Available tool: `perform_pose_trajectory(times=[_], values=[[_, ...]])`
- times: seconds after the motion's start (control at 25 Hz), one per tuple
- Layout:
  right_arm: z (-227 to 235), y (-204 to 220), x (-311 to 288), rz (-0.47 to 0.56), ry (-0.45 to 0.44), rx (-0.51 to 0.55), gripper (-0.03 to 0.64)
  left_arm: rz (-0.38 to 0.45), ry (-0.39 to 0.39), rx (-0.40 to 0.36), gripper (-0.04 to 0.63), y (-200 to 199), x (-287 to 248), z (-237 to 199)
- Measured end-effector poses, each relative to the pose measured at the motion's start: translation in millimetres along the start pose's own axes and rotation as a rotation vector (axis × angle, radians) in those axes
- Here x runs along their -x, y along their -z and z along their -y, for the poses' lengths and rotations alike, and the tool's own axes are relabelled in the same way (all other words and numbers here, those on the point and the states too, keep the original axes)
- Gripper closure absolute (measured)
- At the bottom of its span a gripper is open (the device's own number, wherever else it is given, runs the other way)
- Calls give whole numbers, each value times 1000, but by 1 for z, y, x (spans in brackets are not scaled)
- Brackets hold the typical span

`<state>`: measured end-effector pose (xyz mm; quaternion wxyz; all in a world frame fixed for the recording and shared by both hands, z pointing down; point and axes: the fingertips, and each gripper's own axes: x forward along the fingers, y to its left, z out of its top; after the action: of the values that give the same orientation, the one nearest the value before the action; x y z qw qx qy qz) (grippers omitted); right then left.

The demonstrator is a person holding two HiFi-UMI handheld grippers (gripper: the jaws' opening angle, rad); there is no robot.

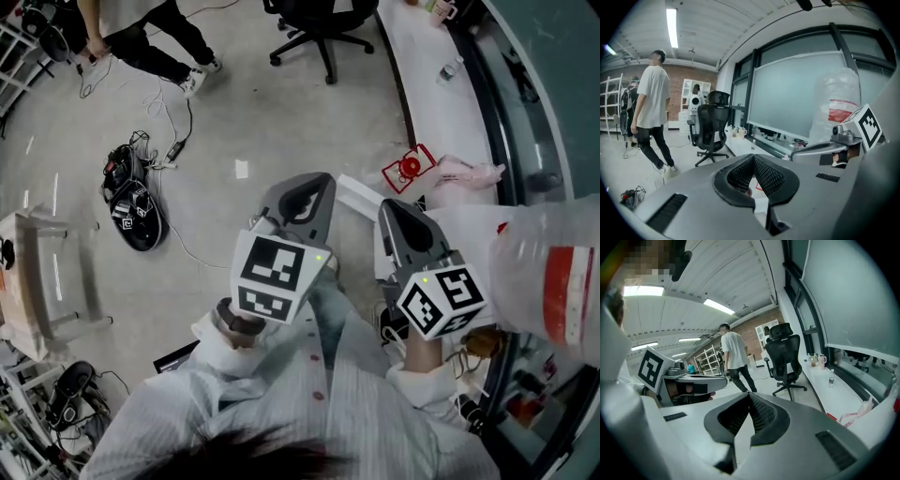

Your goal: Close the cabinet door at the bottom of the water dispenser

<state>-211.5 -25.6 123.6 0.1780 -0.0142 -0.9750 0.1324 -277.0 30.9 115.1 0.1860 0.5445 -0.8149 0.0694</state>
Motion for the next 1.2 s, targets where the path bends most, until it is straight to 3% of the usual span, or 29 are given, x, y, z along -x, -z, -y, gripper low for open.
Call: perform_pose_trajectory(times=[0.32,0.68,1.0,1.2], values=[[21,-6,-37,-13,72,-55,603,-37,82,-19,586,-10,-47,-30],[36,-18,-84,12,249,-155,603,-98,295,-120,586,-25,-107,-58],[54,5,-101,47,446,-293,603,-204,486,-210,586,11,-140,-67],[65,37,-108,38,515,-363,603,-265,553,-247,586,55,-165,-69]])
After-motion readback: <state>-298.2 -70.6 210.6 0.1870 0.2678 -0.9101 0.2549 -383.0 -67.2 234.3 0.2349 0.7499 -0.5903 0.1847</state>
